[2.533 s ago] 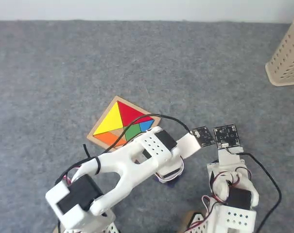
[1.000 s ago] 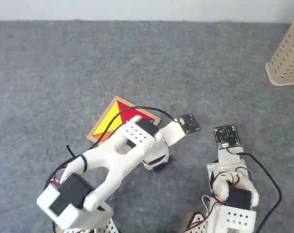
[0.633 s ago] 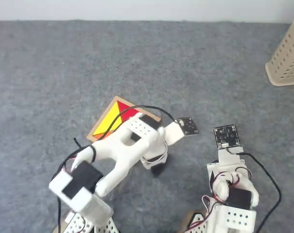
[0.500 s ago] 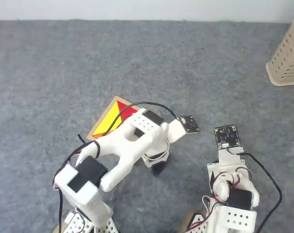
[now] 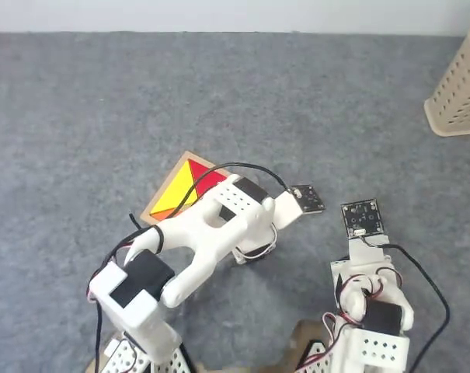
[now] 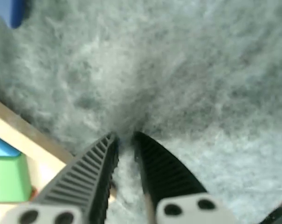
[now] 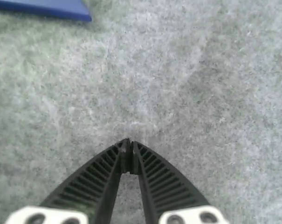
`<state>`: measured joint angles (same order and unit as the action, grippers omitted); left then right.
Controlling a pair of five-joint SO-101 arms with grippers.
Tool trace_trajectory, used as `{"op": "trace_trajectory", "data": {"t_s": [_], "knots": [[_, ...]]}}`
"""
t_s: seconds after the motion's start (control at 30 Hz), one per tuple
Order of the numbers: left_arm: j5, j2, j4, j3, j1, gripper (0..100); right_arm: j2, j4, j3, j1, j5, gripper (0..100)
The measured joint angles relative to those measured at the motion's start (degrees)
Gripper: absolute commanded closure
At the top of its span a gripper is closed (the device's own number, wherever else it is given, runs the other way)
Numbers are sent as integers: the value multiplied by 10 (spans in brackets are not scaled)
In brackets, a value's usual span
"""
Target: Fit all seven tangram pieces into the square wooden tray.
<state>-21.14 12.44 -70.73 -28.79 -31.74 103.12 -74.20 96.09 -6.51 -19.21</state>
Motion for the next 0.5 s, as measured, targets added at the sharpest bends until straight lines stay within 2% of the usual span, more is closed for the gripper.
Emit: {"op": "trace_trajectory", "data": {"t_s": [0.3, 0.4, 0.5], "knots": [[3, -117, -58, -1, 4, 976, 0, 0, 0, 0, 0, 992], [22, -156, -30, 27, 8, 890, 0, 0, 0, 0, 0, 992], [84, -160, 23, 68, 22, 768, 0, 0, 0, 0, 0, 992]]}}
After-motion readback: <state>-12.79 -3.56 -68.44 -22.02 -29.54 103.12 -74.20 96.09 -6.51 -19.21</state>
